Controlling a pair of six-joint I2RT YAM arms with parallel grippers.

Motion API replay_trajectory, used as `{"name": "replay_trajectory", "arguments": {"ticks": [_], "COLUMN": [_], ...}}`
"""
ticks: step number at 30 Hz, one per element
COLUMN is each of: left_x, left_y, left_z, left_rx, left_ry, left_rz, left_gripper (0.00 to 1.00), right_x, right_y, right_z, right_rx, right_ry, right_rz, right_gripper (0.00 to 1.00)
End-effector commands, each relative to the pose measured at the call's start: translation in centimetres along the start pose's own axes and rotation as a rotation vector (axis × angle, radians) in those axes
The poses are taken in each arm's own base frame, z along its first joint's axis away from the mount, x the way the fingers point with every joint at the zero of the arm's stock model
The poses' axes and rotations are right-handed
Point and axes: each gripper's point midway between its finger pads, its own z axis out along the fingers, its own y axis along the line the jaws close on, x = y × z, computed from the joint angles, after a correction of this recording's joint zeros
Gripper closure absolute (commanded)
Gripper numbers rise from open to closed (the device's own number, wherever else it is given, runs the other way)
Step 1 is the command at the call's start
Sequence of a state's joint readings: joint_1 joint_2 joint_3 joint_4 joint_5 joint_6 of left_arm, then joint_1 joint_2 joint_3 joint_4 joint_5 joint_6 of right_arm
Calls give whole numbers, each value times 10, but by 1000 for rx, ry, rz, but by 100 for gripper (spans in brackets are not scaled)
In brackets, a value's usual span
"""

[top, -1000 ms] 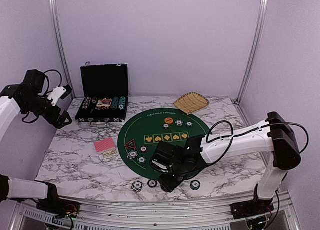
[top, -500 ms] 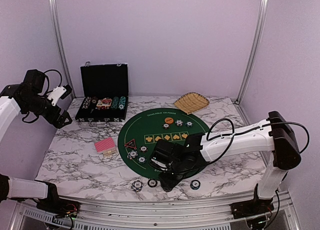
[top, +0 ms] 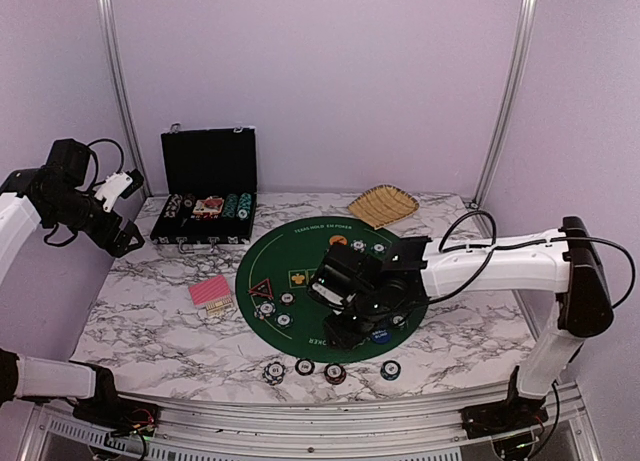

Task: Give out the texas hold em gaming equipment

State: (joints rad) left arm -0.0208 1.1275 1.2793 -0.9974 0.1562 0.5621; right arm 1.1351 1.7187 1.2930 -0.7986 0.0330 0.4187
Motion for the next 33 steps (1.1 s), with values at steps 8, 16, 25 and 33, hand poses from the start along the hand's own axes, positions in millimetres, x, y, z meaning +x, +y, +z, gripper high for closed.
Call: {"name": "replay_trajectory", "arguments": {"ticks": [8, 16, 25, 33], "left_x": [-3, -2, -1, 0], "left_y": [-2, -4, -3, -3], "left_z": [-9, -6, -7, -6], "left_rx": [2, 18, 9, 12], "left_ry": [-10, -6, -3, 2], "left_rz": [8, 3, 10, 9], "left_gripper": [1, 1, 1, 1], "right_x": [-21, 4, 32, 29], "right_y": [-94, -173, -218, -232], "right_z": [-36, -23, 6, 29], "right_rx": [104, 177, 203, 205], "right_ry": [-97, -86, -52, -21], "right_rz": [147, 322, 427, 442], "right_gripper": [82, 81, 80, 77]}}
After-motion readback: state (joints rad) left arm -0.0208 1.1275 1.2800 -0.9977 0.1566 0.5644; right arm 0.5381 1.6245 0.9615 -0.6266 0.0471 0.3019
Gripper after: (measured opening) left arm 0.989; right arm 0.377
